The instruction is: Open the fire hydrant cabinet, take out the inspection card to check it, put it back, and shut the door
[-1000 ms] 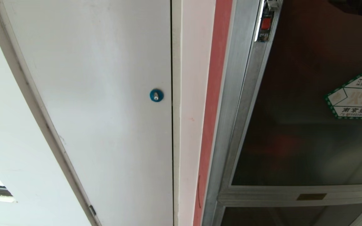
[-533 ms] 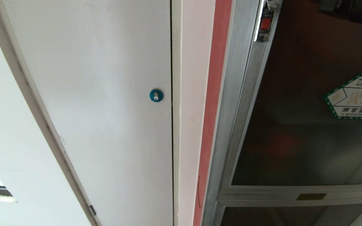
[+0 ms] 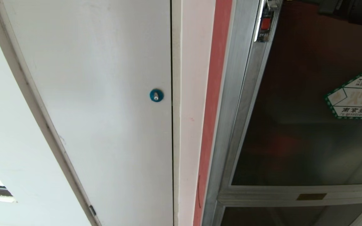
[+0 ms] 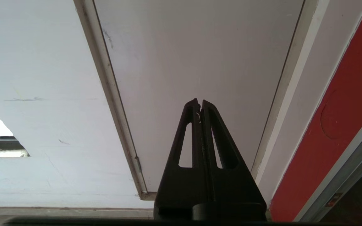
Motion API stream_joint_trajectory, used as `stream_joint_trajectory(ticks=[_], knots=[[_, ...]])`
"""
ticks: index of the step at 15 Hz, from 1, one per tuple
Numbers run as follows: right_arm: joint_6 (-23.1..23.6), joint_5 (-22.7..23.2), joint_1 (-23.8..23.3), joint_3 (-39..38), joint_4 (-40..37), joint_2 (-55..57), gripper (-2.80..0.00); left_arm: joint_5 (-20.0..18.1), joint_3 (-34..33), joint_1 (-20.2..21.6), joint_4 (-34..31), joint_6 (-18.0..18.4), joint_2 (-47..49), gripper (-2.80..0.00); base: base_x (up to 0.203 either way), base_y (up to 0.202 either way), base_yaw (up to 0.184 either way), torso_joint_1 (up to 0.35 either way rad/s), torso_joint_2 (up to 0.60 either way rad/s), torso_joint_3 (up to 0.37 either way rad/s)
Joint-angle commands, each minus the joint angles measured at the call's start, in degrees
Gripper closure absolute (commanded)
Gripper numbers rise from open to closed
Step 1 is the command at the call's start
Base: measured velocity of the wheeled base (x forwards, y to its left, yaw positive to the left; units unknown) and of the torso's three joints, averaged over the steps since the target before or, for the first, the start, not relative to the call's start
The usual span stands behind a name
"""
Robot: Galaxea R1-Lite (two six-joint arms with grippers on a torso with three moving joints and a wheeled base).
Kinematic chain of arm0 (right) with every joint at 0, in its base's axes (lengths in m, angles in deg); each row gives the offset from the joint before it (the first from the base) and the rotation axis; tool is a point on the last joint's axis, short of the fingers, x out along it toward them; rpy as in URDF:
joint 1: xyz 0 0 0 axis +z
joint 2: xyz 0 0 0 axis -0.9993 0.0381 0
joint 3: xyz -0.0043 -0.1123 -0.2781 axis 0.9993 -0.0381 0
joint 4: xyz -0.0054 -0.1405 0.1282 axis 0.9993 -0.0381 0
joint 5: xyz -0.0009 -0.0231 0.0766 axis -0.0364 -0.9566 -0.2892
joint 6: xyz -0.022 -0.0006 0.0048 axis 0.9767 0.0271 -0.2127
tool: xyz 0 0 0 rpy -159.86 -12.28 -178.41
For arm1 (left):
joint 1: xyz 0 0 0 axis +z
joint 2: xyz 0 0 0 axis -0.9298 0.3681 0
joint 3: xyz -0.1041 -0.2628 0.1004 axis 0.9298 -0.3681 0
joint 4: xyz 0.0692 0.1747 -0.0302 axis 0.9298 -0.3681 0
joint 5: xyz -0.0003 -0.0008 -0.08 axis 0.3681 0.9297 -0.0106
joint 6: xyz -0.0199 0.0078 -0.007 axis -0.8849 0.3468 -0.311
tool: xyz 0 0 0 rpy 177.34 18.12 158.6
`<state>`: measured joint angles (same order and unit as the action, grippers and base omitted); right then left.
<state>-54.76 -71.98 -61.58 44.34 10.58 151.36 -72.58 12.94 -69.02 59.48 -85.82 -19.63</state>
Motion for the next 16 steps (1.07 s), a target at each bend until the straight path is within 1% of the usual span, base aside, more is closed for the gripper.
stream_joint_trajectory(ticks=[1, 3, 5, 13, 16], knots=[[0.0, 0.1, 0.2, -0.1, 0.1, -0.1, 0.00, 0.0, -0.8, 0.0, 0.0, 0.0, 0.1, 0.00, 0.000, 0.000, 0.000, 0.000, 0.00, 0.000], [1.4, 0.1, 0.9, 0.0, 0.1, -0.1, 0.00, 0.0, -0.7, 0.0, 0.0, 0.0, 0.1, 0.00, 0.000, 0.000, 0.000, 0.000, 0.00, 0.000], [1.6, 0.1, 1.5, -0.2, 0.1, 0.1, 0.00, 0.0, -0.7, 0.0, 0.0, 0.0, 0.1, 0.00, 0.000, 0.000, 0.000, 0.000, 0.00, 0.000], [1.3, -0.2, 1.5, -1.9, 0.5, 1.1, 0.00, 0.0, -0.8, 0.0, 0.0, 0.0, 0.1, 0.00, 0.000, 0.000, 0.000, 0.000, 0.00, 0.000], [1.1, -0.3, 1.3, -3.7, 0.8, 1.0, 0.00, 0.0, -0.7, 0.0, 0.0, 0.0, 0.1, 0.00, 0.000, 0.000, 0.000, 0.000, 0.00, 0.000]])
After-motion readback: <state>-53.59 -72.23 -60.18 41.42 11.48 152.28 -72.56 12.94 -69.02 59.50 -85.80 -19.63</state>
